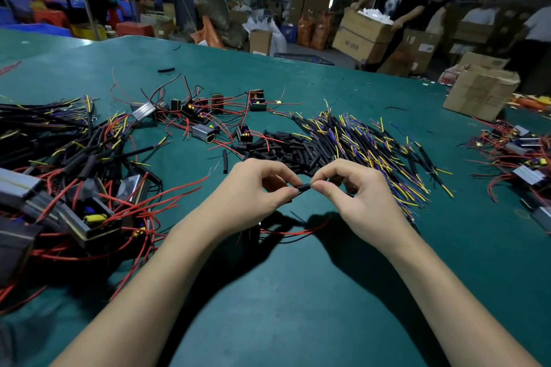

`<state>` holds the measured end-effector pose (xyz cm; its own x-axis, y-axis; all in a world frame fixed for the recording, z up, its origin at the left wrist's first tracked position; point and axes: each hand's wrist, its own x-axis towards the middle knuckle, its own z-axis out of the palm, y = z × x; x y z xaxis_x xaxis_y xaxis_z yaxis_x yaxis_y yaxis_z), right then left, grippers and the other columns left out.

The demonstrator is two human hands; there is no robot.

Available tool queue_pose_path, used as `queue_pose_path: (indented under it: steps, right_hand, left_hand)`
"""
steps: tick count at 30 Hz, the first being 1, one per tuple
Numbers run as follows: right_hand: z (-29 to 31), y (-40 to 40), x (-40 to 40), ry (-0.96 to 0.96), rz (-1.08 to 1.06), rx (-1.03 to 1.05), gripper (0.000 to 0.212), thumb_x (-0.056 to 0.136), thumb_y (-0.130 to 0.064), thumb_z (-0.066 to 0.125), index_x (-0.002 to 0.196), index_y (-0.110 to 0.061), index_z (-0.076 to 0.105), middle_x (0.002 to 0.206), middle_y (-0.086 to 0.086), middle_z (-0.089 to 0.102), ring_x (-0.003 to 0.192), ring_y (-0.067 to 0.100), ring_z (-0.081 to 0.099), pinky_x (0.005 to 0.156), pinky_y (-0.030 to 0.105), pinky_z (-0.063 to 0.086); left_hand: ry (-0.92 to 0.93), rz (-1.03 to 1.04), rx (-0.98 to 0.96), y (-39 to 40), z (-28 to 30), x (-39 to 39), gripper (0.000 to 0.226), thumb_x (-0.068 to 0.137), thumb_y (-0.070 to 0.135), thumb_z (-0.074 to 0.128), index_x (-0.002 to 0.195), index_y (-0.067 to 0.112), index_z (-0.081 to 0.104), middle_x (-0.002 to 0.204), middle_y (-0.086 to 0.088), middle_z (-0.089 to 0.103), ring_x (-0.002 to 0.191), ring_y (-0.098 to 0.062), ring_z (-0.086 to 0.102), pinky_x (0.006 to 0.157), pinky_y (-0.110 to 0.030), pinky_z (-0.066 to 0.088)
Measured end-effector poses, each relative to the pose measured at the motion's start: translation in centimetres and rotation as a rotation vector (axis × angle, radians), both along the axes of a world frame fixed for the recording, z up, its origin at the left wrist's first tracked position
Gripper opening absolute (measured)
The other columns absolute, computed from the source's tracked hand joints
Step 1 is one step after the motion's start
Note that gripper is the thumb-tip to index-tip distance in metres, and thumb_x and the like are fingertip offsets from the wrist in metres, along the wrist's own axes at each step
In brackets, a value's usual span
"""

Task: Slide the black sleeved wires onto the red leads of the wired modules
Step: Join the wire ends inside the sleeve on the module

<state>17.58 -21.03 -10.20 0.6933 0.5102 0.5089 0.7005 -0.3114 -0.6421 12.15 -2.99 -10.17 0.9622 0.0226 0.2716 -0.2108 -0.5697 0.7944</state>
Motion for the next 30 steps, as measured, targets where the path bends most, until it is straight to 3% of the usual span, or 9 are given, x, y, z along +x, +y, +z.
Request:
queue_pose_path:
  steps: [3,5,9,11,16,22,26,30]
  right_hand:
    - [0.1,-0.1,0.2,0.028,-0.021,0.030,0.007,0.083,-0.005,0.071,0.077,-0.009,0.070,0.070,-0.010,0.062,0.059,-0.002,0.050,0.060,0.007,0.034]
    - [0.1,-0.1,0.4,0.026,-0.034,0.020,0.006,0.083,-0.007,0.072,0.078,-0.011,0.071,0.070,-0.010,0.064,0.060,0.000,0.051,0.060,0.009,0.035]
    - [0.0,-0.1,0.5,0.032,-0.046,0.008,0.008,0.081,-0.012,0.074,0.081,-0.016,0.067,0.072,-0.011,0.064,0.063,0.003,0.051,0.061,0.010,0.037]
    - [-0.2,-0.2,0.6,0.039,-0.043,-0.002,0.010,0.081,-0.013,0.074,0.077,-0.018,0.067,0.066,-0.016,0.061,0.059,0.001,0.049,0.059,0.008,0.035]
    - [-0.3,-0.4,0.9,0.074,-0.002,-0.018,0.017,0.081,-0.013,0.074,0.070,-0.024,0.066,0.061,-0.018,0.061,0.054,0.001,0.050,0.056,0.011,0.035]
    - [-0.2,-0.5,0.9,0.093,-0.009,-0.012,0.014,0.079,-0.016,0.076,0.078,-0.023,0.065,0.068,-0.008,0.066,0.059,0.001,0.053,0.059,0.015,0.040]
    - [0.1,-1.3,0.9,0.098,-0.026,-0.140,0.017,0.080,-0.020,0.075,0.089,-0.024,0.062,0.071,-0.005,0.067,0.058,0.002,0.049,0.060,0.013,0.038]
    - [0.3,-1.6,0.9,0.110,-0.019,-0.117,0.012,0.082,-0.012,0.072,0.076,-0.021,0.067,0.069,-0.004,0.066,0.063,0.006,0.056,0.064,0.015,0.043]
  left_hand:
    - [-0.007,-0.011,-0.015,-0.5,-0.2,0.0,0.011,0.084,0.016,0.069,0.084,0.027,0.071,0.071,0.008,0.071,0.058,0.005,0.057,0.058,-0.008,0.040]
    - [-0.001,-0.026,-0.043,-0.4,-0.3,0.0,0.016,0.086,0.013,0.067,0.085,0.029,0.070,0.072,0.007,0.071,0.059,0.004,0.058,0.059,-0.009,0.042]
    - [0.000,-0.029,-0.046,-0.2,-0.3,0.2,0.019,0.089,0.010,0.063,0.086,0.027,0.071,0.078,-0.005,0.069,0.073,-0.022,0.062,0.068,-0.027,0.050]
    - [0.002,-0.037,-0.037,-0.2,-0.2,0.2,0.018,0.089,0.010,0.062,0.087,0.026,0.071,0.080,-0.009,0.067,0.072,-0.028,0.058,0.065,-0.027,0.048]
    - [-0.017,-0.027,-0.007,-0.5,-0.1,0.0,0.015,0.088,0.011,0.064,0.090,0.022,0.074,0.069,0.001,0.063,0.063,-0.012,0.050,0.060,-0.017,0.041]
    - [-0.026,-0.034,-0.060,-1.0,-0.4,0.2,0.016,0.090,0.011,0.062,0.089,0.022,0.073,0.080,-0.012,0.071,0.078,-0.034,0.063,0.076,-0.043,0.053]
    - [-0.029,-0.032,-0.034,-0.8,-0.5,0.2,0.016,0.092,0.015,0.060,0.089,0.025,0.071,0.079,-0.017,0.068,0.070,-0.033,0.057,0.069,-0.039,0.049]
    - [-0.025,-0.037,-0.021,-0.5,-0.4,0.2,0.013,0.091,0.020,0.062,0.088,0.028,0.071,0.078,-0.022,0.064,0.058,-0.018,0.042,0.058,-0.028,0.036]
